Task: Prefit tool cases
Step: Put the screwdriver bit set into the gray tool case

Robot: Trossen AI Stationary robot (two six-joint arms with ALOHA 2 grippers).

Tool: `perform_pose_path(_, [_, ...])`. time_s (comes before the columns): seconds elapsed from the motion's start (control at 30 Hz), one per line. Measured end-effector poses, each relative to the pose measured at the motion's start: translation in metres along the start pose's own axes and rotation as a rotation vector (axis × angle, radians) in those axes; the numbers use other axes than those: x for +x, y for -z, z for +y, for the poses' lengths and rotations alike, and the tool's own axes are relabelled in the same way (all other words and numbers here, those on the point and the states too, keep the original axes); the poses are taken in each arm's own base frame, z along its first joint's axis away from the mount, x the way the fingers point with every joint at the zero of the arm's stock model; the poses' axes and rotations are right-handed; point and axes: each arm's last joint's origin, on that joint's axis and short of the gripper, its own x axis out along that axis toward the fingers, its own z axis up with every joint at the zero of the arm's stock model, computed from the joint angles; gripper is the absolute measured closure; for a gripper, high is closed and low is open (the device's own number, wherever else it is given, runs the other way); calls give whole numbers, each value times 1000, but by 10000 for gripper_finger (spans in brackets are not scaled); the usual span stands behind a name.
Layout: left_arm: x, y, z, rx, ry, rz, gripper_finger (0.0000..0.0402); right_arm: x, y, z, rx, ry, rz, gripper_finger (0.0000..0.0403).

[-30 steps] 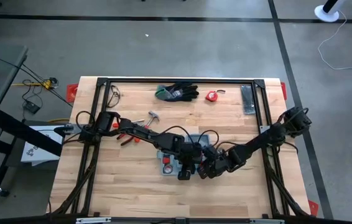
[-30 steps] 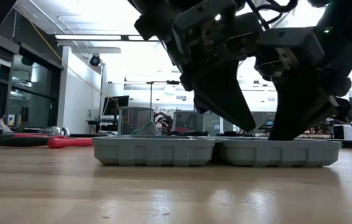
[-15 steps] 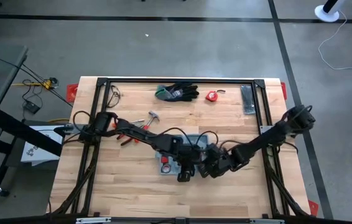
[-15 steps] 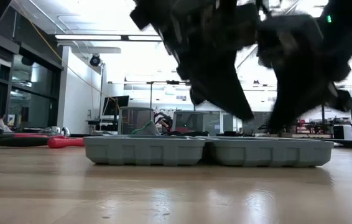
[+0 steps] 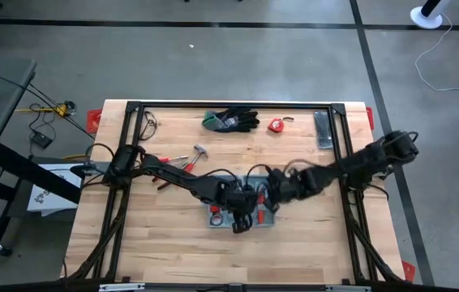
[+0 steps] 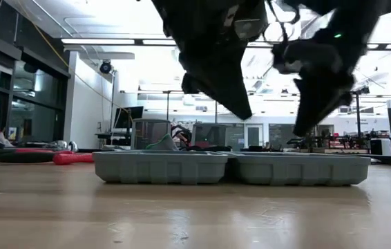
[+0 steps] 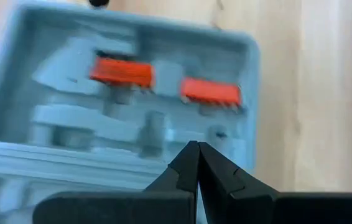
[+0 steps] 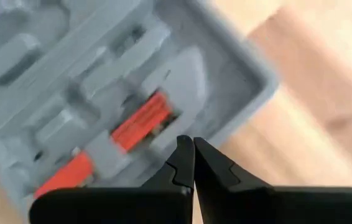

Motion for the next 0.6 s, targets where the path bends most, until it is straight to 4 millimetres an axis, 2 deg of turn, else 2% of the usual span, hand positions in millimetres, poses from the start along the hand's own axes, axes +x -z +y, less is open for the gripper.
perform_pose_path(0.1, [-9, -3, -3, -89, -2, -33, 402, -5, -25, -17, -36, -32, -45, 403])
perform_pose_path(0.27, [-14, 5, -32, -219, -16, -108, 402, -8, -60, -51, -92, -95, -72, 403])
perform_pose_path(0.47, [-9, 30, -67, -417, -72, -143, 402, 13, -81, -84, -179, -140, 0, 403])
perform_pose_path(0.6, [0, 52, -90, -556, -68, -132, 402, 33, -86, -94, -208, -181, 48, 403])
